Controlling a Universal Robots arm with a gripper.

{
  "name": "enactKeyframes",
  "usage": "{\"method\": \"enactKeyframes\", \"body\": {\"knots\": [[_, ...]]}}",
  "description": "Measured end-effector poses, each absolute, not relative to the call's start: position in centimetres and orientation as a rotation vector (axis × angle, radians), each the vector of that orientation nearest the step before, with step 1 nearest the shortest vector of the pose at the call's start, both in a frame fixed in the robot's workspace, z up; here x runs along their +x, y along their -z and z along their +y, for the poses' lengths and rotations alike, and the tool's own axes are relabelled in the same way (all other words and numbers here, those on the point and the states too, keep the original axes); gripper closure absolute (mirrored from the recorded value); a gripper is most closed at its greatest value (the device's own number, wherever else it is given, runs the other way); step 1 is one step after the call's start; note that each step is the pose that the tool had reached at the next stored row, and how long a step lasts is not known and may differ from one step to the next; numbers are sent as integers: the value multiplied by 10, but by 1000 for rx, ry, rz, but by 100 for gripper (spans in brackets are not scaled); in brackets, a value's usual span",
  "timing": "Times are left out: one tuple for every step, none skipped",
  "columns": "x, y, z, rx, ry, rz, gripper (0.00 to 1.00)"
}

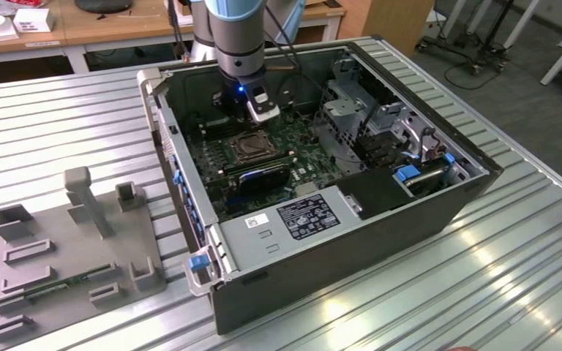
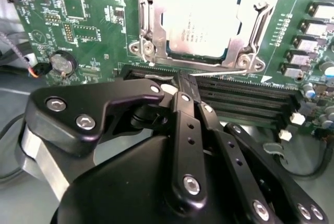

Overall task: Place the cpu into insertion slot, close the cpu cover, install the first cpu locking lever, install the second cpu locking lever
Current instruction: 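Install the first cpu locking lever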

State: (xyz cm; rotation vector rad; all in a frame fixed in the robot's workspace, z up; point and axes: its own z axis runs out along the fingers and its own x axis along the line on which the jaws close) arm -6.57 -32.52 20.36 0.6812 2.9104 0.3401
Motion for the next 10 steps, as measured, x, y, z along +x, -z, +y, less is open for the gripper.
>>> {"method": "enactKeyframes", "body": {"knots": [[-66,-205,-325,681,-340,2911,89],[-66,-205,-325,681,-340,2910,89],[-66,-205,-325,681,-340,2910,89],[-66,-205,-325,681,-340,2910,89],[-66,-205,-325,681,-341,2910,89],[-66,-206,-325,681,-342,2911,89],[-66,-206,-325,681,-344,2911,89],[-66,-206,-325,682,-346,2911,89],[-66,-206,-324,682,-348,2911,89],[-66,-206,-324,682,-349,2911,89]]}}
